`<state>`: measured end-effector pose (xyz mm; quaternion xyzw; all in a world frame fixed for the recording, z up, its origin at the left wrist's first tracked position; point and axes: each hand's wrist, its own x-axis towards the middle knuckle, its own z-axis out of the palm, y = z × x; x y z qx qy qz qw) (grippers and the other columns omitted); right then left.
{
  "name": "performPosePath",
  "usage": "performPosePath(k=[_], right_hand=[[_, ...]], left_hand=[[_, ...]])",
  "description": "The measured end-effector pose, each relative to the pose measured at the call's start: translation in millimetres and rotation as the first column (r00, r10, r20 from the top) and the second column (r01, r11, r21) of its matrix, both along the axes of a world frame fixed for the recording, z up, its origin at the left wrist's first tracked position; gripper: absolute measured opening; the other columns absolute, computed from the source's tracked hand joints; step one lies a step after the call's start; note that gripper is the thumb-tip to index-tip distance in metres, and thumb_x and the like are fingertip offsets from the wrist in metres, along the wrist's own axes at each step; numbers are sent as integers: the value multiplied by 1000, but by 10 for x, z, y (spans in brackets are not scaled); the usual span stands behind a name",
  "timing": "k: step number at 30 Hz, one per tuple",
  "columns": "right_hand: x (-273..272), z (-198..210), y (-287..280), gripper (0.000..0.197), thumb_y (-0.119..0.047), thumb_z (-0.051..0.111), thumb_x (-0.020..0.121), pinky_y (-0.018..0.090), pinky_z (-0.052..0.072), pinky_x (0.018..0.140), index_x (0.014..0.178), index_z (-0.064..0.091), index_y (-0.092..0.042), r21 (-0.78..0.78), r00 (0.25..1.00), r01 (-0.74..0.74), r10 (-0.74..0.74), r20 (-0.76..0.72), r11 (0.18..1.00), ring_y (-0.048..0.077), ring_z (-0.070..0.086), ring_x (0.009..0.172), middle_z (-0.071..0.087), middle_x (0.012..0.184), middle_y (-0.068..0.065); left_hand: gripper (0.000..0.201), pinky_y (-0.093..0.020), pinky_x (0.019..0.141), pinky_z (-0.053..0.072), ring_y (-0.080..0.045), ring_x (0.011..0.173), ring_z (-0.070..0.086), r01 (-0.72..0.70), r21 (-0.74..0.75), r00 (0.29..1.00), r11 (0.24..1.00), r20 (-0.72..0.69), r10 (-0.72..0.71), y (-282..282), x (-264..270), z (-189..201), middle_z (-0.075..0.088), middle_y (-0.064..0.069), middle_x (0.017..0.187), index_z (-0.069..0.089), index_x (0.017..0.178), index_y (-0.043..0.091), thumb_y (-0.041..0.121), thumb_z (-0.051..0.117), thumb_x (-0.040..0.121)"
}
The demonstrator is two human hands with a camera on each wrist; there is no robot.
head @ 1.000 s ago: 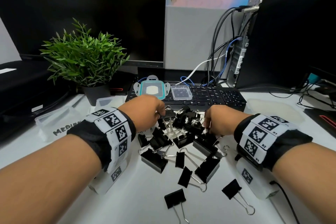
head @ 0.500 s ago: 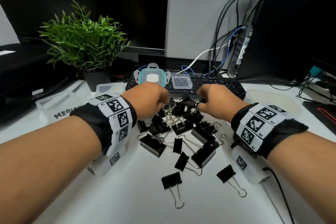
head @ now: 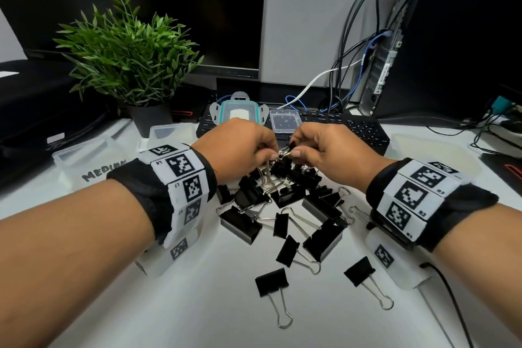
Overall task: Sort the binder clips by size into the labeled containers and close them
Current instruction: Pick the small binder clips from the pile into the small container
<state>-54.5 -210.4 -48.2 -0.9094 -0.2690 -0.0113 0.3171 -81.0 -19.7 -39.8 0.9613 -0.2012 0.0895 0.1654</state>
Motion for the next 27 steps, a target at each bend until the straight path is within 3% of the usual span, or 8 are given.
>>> performPosePath(k=[9, 13, 17, 20, 23, 27], right_hand=[[-11, -4, 13, 7, -15, 62, 90, 36, 55, 79, 90, 56, -19, 19, 999, -27, 27, -32, 999, 12, 70, 80, 74, 83, 0], [-16, -10, 31, 6, -14, 62, 90, 37, 56, 80, 91, 57, -17, 34, 999, -32, 34, -41, 999, 12, 70, 80, 74, 83, 1], [-28, 4, 61, 9, -20, 65, 88, 29, 53, 73, 87, 57, -20, -2, 999, -21, 21, -29, 1000, 12, 66, 73, 72, 81, -1], [-9, 7, 34, 5, -16, 61, 90, 23, 44, 66, 94, 59, -17, -97, 997, 69, -67, 29, 993, 10, 55, 68, 66, 84, -1], [33, 4, 1, 22, -1, 48, 91, 22, 41, 73, 102, 62, -14, -280, 986, 167, -164, 34, 945, 14, 55, 82, 60, 92, -4], [38, 13, 19, 31, 0, 47, 90, 28, 47, 85, 111, 64, -16, -475, 972, 185, -233, -43, 860, 21, 58, 102, 63, 109, 2]], left_hand=[[14, -17, 66, 47, -4, 73, 61, 13, -25, 1000, 1000, -16, -13, -5, -9, -3, 65, 12, 78, 70, 97, 24, 28, 57, 92], [14, -11, 62, 43, 3, 68, 57, 20, -43, 999, 999, -34, -21, 1, -4, -14, 61, 17, 73, 70, 96, 26, 30, 58, 91], [16, -20, 68, 48, -5, 74, 59, 1, 12, 1000, 1000, -17, -1, 0, -6, 9, 64, 12, 81, 68, 100, 25, 29, 54, 93], [17, -29, 79, 45, -13, 87, 57, -130, 102, 988, 986, 98, 120, 40, 5, 39, 66, 4, 94, 63, 104, 23, 21, 48, 95], [27, -40, 92, 37, -23, 107, 49, -341, 323, 940, 883, 124, 318, 175, 0, 84, 58, -1, 107, 55, 111, 21, 7, 43, 91], [30, -44, 93, 34, -28, 113, 45, -466, 501, 861, 730, 65, 505, 307, -46, 136, 54, -7, 114, 52, 115, 18, 6, 41, 90]])
